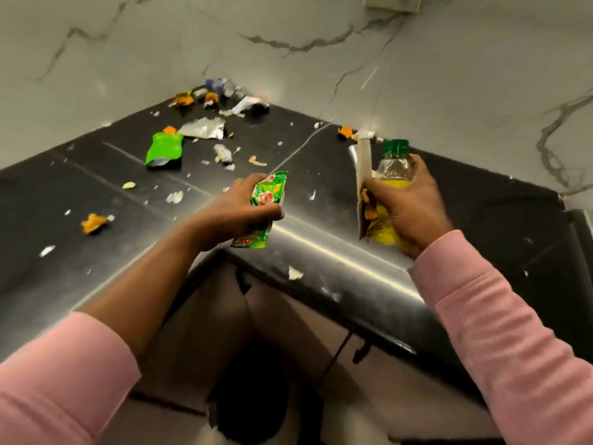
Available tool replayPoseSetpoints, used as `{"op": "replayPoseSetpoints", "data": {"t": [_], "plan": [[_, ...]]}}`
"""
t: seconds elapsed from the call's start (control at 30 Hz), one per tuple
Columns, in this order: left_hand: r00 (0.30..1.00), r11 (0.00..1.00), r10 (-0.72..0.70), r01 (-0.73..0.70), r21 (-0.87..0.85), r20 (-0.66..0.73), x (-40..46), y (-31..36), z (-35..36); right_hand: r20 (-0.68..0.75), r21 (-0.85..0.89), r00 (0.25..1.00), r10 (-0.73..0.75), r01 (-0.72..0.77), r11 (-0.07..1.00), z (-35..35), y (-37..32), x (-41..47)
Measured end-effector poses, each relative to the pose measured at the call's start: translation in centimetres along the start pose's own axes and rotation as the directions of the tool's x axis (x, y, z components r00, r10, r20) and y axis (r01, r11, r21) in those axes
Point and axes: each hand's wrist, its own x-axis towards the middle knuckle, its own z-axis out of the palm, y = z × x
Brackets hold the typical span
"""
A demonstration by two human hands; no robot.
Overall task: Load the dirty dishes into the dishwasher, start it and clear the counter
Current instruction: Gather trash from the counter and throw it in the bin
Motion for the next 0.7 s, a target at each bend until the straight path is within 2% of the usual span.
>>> {"op": "replayPoseSetpoints", "data": {"t": [0.03,0.2,0.27,0.33,0.43,0.53,0.63,0.67,0.7], "plan": [[1.000,1.000,0.007,-0.007,-0.018,0.021,-2.3,-0.6,-0.1,0.064,0.063,0.998,0.019,-0.023,0.998,0.9,-0.1,-2.6],[0.983,0.983,-0.051,0.081,-0.167,0.178,-12.4,-6.0,0.4,0.326,0.118,0.934,0.145,-0.192,0.974,4.0,2.4,-13.4],[0.964,0.977,-0.112,0.151,-0.151,0.241,-15.4,-8.9,1.5,0.411,0.072,0.881,0.235,-0.288,0.955,4.9,5.4,-16.2],[0.948,0.943,-0.167,0.234,-0.236,0.272,-17.9,-12.8,3.5,0.455,-0.041,0.822,0.343,-0.366,0.930,5.5,9.0,-18.2],[0.900,0.812,-0.365,0.432,-0.392,0.237,-20.7,-20.3,7.8,0.438,-0.215,0.697,0.567,-0.532,0.819,6.7,16.5,-20.8],[0.810,0.654,-0.563,0.560,-0.509,0.167,-21.8,-28.1,12.8,0.396,-0.346,0.521,0.756,-0.678,0.649,8.0,25.9,-22.7],[0.674,0.460,-0.733,0.590,-0.664,0.090,-21.7,-35.8,18.2,0.384,-0.370,0.308,0.870,-0.812,0.451,9.9,35.3,-23.8],[0.622,0.384,-0.779,0.570,-0.727,0.076,-21.3,-38.1,19.7,0.368,-0.332,0.245,0.897,-0.866,0.373,10.5,37.4,-23.9],[0.566,0.289,-0.820,0.540,-0.790,0.087,-20.7,-41.1,21.6,0.384,-0.231,0.152,0.911,-0.939,0.254,11.2,41.2,-24.0]]}}
